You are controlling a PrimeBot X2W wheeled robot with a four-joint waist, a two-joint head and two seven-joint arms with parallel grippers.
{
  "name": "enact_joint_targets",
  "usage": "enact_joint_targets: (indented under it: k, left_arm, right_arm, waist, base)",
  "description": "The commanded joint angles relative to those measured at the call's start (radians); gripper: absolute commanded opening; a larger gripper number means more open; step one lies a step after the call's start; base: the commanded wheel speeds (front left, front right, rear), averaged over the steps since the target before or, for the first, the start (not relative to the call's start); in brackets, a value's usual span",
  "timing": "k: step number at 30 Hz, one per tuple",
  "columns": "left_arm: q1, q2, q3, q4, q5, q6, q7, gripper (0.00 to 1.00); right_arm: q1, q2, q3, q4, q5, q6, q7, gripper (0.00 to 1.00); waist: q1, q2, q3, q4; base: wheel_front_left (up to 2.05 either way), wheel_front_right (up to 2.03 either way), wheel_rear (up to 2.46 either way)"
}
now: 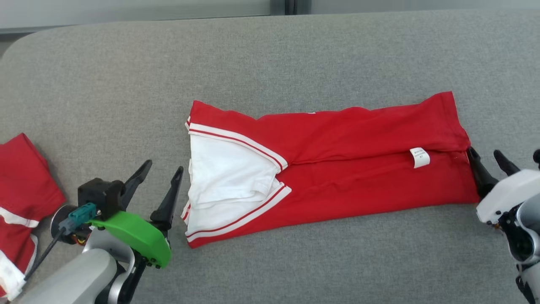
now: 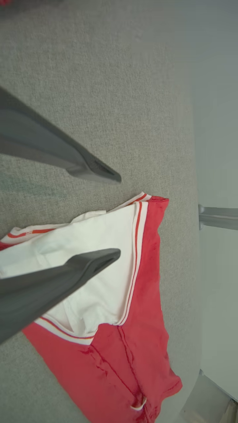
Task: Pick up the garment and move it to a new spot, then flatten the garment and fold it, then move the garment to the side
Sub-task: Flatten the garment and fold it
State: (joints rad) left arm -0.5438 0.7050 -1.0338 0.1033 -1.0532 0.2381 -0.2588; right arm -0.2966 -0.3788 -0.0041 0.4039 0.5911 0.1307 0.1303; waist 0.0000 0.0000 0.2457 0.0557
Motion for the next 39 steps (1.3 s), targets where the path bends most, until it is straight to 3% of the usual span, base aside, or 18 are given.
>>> enact_joint_targets:
  k: [1, 4, 10, 16, 21, 27, 31, 39]
  left_arm:
    - [0.044, -0.024, 0.050, -0.014, 0.031, 0.026, -0.006, 1.00]
    - [0.168, -0.076, 0.195, -0.051, 0.132, 0.086, -0.006, 1.00]
    - [0.381, -0.218, 0.425, -0.117, 0.367, 0.115, -0.007, 1.00]
    - [0.537, -0.379, 0.580, -0.168, 0.607, 0.091, -0.005, 1.00]
    - [0.642, -0.486, 0.680, -0.198, 0.732, 0.046, -0.006, 1.00]
    - [0.729, -0.565, 0.737, -0.203, 0.829, -0.007, -0.006, 1.00]
    - [0.744, -0.586, 0.729, -0.186, 0.890, -0.053, -0.006, 1.00]
    - [0.727, -0.622, 0.719, -0.168, 0.953, -0.085, -0.006, 1.00]
  right_arm:
    - [0.037, 0.011, -0.010, -0.010, -0.011, 0.000, -0.023, 1.00]
    - [0.108, 0.042, -0.021, -0.029, -0.016, 0.000, -0.063, 1.00]
    - [0.202, 0.084, -0.021, -0.055, -0.027, 0.000, -0.169, 1.00]
    - [0.235, 0.111, -0.025, -0.035, -0.049, 0.000, -0.286, 1.00]
    - [0.245, 0.123, -0.017, -0.025, -0.087, 0.000, -0.365, 1.00]
    - [0.254, 0.141, -0.029, -0.021, -0.140, 0.000, -0.393, 1.00]
    - [0.249, 0.154, -0.045, -0.007, -0.154, 0.000, -0.395, 1.00]
    - [0.111, 0.161, -0.099, 0.133, -0.146, 0.000, -0.323, 1.00]
  waist:
    - [0.0000, 0.0000, -0.044, 0.001]
    - [0.0000, 0.0000, -0.076, 0.001]
    - [0.0000, 0.0000, -0.108, 0.002]
    - [0.0000, 0.0000, -0.132, 0.004]
    - [0.0000, 0.0000, -0.161, -0.003]
    - [0.0000, 0.0000, -0.187, -0.007]
    - [0.0000, 0.0000, -0.195, -0.001]
    - [0.0000, 0.0000, -0.163, 0.038]
  base:
    - [0.00, 0.00, 0.00]
    - [0.00, 0.00, 0.00]
    - [0.00, 0.00, 0.00]
    - [0.00, 0.00, 0.00]
    - [0.00, 0.00, 0.00]
    - [0.00, 0.00, 0.00]
    - [0.00, 0.00, 0.00]
    - [0.00, 0.00, 0.00]
